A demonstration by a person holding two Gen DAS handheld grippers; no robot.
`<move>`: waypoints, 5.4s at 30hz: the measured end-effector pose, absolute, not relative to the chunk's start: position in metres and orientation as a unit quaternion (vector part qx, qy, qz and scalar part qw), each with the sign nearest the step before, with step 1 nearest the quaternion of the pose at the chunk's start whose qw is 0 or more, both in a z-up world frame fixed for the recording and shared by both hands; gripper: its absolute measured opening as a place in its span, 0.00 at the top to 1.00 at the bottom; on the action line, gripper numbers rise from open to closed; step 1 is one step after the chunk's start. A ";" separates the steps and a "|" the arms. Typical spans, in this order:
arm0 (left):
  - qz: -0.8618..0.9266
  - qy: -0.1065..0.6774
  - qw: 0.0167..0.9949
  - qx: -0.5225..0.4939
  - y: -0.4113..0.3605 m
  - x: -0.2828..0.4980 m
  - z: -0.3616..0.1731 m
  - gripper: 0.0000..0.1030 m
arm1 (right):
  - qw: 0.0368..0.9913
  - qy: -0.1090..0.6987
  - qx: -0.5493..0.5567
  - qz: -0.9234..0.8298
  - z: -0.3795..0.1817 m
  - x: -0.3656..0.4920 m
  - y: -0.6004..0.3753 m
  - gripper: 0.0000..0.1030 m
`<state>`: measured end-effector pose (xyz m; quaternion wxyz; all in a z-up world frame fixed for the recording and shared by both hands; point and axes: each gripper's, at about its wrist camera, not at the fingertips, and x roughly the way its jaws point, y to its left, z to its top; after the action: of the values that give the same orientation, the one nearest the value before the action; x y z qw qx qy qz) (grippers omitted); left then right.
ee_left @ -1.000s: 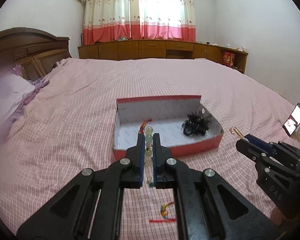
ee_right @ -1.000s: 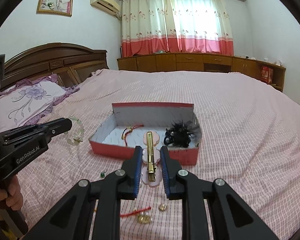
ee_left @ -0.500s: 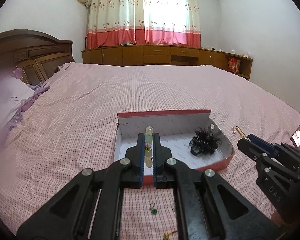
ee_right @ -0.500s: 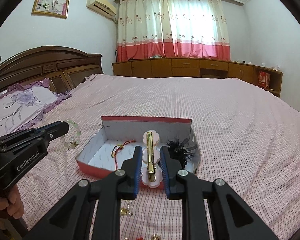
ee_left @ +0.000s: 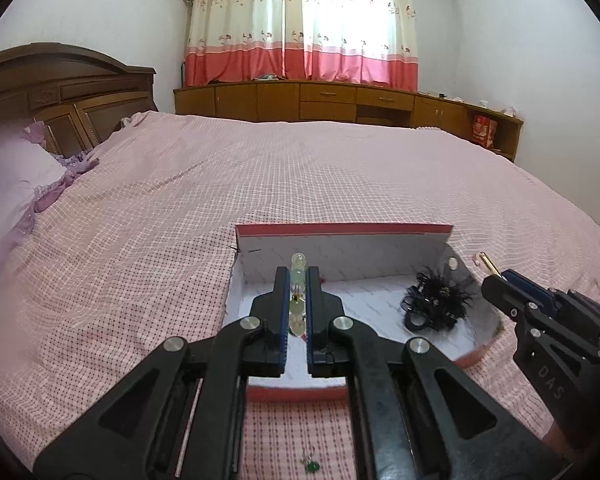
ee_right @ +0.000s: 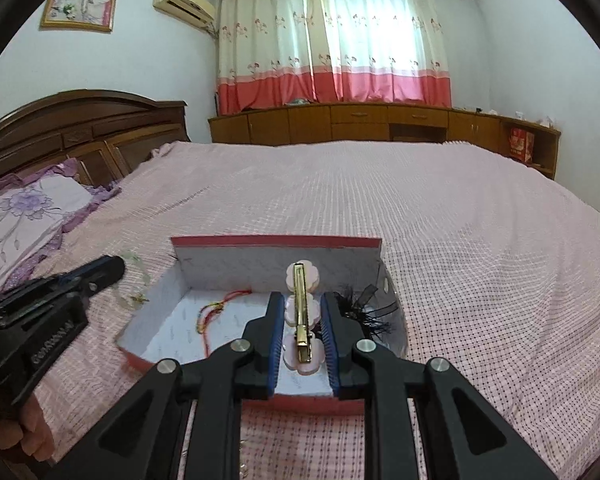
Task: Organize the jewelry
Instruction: 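Carry the jade bracelet in left tool and gold hairpin in right tool to the box, then lower and open left tool on the jade bracelet while right tool releases the hairpin, then lift both open tools out of the shoebox, then move left tool to the multicolor cord bracelet while right tool reaches a gold charm, then close left tool on the cord bracelet while right tool closes on the gold charm, then carry the cord bracelet in left tool and gold charm in right tool into the shoebox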
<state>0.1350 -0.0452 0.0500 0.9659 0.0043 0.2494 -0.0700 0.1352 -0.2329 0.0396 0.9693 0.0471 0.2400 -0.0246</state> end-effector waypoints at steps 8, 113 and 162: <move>-0.054 0.273 0.960 0.010 -0.048 0.160 0.028 1.00 | 0.958 0.278 0.055 -0.045 0.017 0.162 -0.246 0.80; -0.139 0.435 0.890 0.016 -0.038 0.040 -0.016 0.76 | 0.935 0.349 0.057 -0.003 -0.028 0.020 -0.236 0.57; -0.161 0.434 0.885 0.042 -0.051 0.031 -0.046 0.99 | 0.924 0.380 0.046 0.017 -0.061 0.036 -0.228 0.84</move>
<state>0.0307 -0.0509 -0.0462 0.8853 0.0417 0.4342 -0.1608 0.0360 -0.2277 -0.0614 0.9237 0.0461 0.3800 0.0171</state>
